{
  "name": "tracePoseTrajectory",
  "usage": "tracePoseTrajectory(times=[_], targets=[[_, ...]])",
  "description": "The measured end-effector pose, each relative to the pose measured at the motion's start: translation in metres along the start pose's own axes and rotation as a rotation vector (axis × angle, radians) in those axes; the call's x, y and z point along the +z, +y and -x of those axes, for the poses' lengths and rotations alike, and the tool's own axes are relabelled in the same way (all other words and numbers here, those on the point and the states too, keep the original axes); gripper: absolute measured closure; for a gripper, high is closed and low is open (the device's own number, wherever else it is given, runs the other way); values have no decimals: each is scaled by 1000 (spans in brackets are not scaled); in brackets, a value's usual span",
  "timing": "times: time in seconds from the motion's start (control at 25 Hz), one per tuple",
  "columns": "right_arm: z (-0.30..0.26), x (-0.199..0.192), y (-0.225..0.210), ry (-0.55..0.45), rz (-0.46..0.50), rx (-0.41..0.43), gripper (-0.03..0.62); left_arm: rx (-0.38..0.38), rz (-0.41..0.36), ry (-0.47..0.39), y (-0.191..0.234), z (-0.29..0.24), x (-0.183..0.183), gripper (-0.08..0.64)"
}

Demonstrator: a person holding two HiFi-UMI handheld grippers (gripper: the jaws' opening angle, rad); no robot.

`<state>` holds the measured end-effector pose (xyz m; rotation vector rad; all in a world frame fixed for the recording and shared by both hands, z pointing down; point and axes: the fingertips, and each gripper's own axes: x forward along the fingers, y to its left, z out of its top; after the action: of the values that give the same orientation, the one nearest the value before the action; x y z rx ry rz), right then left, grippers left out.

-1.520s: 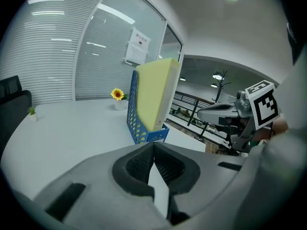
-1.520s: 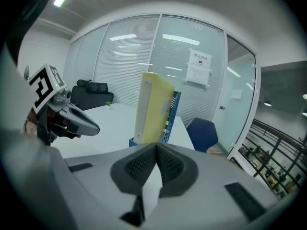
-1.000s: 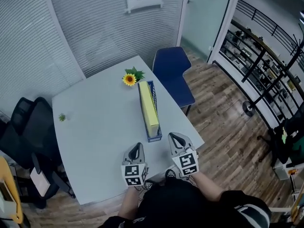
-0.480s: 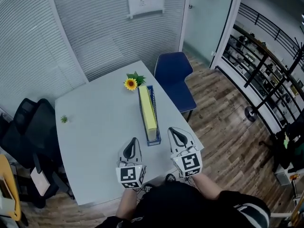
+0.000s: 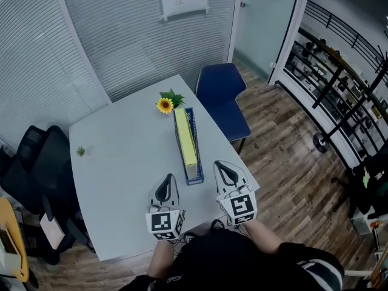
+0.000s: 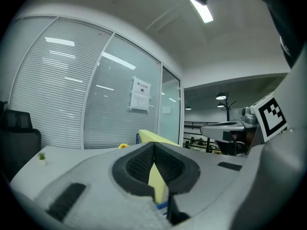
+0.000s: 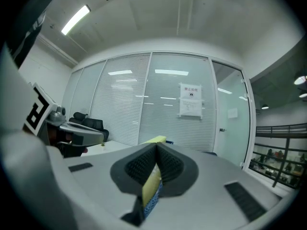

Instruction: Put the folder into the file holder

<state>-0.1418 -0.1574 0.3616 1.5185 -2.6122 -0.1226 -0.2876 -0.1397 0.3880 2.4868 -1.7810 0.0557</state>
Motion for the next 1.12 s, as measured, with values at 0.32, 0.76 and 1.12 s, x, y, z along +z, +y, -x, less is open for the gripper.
tracePoseTrajectory(times=[0.32,0.76,1.12], targets=[[5,-5,-7,8,6,-5,589,-16,5,3,-10,-5,-2,563],[12,-6,-9,15,25,6,589,-12,-4,8,-16,-6,-4,563],[17,-10,-12,22,21,-1,589,-9,34,23,-17,-4,-10,563]])
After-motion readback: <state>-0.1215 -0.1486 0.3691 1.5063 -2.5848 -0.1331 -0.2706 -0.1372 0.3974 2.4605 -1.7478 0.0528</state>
